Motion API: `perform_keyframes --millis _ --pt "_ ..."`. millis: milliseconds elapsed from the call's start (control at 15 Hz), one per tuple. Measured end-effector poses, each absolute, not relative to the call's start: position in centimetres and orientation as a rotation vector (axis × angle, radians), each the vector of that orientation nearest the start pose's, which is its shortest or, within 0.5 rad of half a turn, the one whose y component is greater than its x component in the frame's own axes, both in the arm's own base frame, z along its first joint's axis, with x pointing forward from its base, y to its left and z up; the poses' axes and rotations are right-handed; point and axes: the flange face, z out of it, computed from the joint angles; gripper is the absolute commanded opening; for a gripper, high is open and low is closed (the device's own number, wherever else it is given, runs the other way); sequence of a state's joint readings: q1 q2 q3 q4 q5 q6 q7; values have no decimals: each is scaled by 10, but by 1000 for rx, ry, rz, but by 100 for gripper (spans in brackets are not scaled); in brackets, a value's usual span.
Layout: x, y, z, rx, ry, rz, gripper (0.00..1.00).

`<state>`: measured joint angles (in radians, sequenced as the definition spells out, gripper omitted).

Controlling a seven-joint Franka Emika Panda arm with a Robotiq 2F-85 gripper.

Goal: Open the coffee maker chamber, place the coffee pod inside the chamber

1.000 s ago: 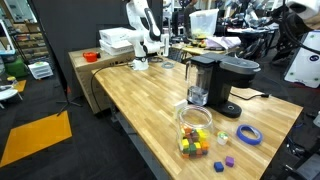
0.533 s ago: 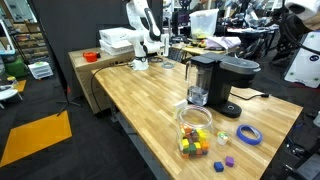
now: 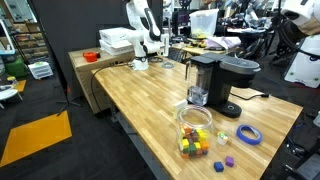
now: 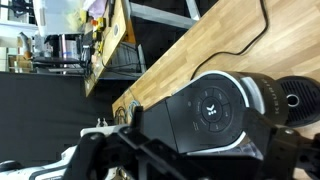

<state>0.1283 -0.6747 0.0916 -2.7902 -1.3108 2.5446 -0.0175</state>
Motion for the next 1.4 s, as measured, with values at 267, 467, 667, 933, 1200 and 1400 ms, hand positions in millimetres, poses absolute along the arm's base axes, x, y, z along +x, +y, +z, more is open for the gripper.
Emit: perform_keyframes --millis 267,467,667,933,1200,1400 --pt "348 88 430 1767 1253 482 69" --pt "349 88 429 1768 1253 480 49" --pt "349 88 430 1767 1253 480 27" --pt "348 90 430 1760 1259 483 2" --pt "346 96 433 1746 1267 495 0" --pt "346 96 429 1745 1265 474 0"
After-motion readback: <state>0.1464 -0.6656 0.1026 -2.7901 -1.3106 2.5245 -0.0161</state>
